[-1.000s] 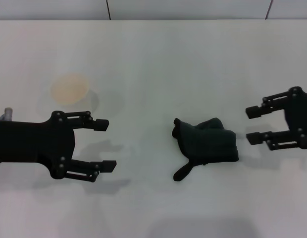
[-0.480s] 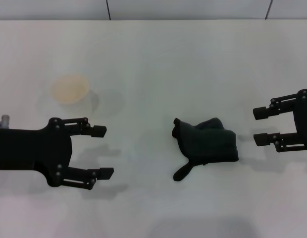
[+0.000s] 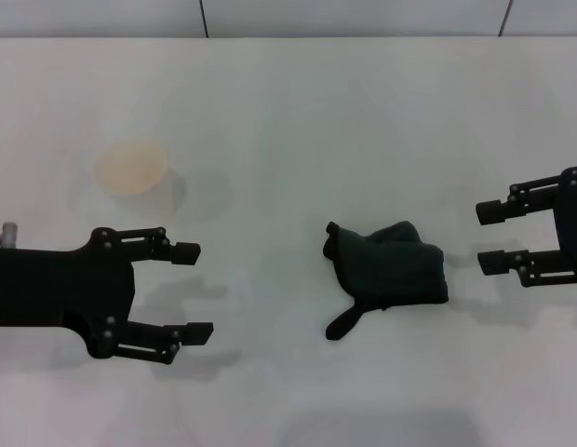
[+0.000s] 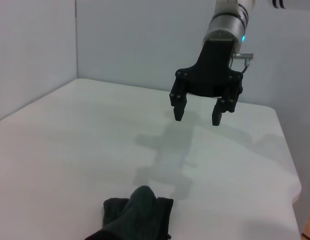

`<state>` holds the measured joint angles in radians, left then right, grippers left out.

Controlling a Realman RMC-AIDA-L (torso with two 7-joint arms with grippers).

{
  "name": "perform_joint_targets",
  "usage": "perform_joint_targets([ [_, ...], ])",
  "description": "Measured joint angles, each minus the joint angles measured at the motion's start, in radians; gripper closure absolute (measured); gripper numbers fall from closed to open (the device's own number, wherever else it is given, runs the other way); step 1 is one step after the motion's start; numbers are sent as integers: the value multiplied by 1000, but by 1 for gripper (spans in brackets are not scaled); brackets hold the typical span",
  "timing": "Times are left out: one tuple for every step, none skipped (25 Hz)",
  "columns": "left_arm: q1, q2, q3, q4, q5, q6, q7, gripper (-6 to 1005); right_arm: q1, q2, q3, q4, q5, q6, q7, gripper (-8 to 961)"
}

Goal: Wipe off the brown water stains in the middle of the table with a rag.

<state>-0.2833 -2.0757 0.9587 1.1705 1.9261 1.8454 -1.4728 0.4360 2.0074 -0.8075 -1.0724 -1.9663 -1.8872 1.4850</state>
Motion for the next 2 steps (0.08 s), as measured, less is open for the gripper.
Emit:
perform_joint_targets([
  [1, 0, 0, 0, 0, 0, 0, 124, -1, 0, 0, 0, 3, 0, -1, 407],
  [2, 0, 0, 0, 0, 0, 1, 124, -4, -1, 1, 0, 9, 0, -1, 407],
])
